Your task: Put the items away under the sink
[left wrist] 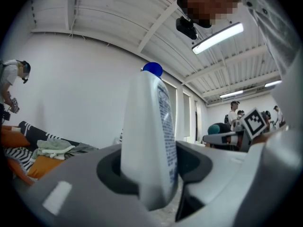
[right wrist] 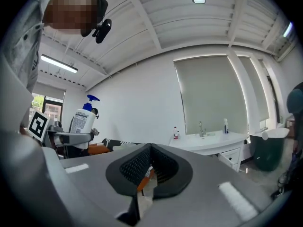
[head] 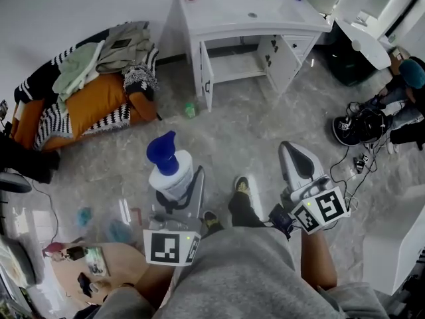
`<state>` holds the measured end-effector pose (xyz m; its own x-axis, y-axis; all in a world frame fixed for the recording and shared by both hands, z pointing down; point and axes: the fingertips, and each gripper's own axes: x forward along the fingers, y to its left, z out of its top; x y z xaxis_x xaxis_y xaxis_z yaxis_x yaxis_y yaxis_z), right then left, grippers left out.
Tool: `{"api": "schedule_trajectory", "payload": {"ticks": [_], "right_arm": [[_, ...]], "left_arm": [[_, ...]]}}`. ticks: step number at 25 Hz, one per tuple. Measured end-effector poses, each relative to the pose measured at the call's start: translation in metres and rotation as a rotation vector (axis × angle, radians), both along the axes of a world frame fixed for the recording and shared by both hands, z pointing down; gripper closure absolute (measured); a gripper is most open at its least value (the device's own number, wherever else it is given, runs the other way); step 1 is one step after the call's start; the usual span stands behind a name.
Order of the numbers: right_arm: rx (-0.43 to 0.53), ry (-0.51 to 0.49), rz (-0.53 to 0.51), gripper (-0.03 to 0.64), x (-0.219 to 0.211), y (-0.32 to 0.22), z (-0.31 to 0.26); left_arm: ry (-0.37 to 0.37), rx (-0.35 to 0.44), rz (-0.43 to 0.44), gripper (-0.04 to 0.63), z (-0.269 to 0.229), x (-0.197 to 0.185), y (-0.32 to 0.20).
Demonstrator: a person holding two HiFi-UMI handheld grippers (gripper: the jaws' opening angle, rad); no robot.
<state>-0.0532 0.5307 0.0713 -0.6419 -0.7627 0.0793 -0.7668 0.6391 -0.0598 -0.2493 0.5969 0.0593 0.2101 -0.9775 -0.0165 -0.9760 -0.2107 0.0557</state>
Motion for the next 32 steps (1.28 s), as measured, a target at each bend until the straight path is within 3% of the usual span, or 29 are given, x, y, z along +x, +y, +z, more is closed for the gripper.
{"api": "schedule_trajectory", "payload": {"ticks": [7, 17, 32], "right_arm": [[-0.022, -0.012, 0.044, 0.617, 0.032, -0.063, 0.003], [-0.053, -0.015, 0.029, 0.617, 0.059, -0.144, 0.019], [-0.033, -0.011, -0.023, 0.617, 0.110, -0.220, 0.019]], "left_arm": [[-0.022, -0.007, 0.022, 0.381, -0.004, 0.030, -0.060], [-0.043, -0.027, 0.021, 0.382, -0.003, 0.066, -0.149], [-0.052, -0.055, -0.003, 0.382, 0.001, 0.127, -0.223]]}}
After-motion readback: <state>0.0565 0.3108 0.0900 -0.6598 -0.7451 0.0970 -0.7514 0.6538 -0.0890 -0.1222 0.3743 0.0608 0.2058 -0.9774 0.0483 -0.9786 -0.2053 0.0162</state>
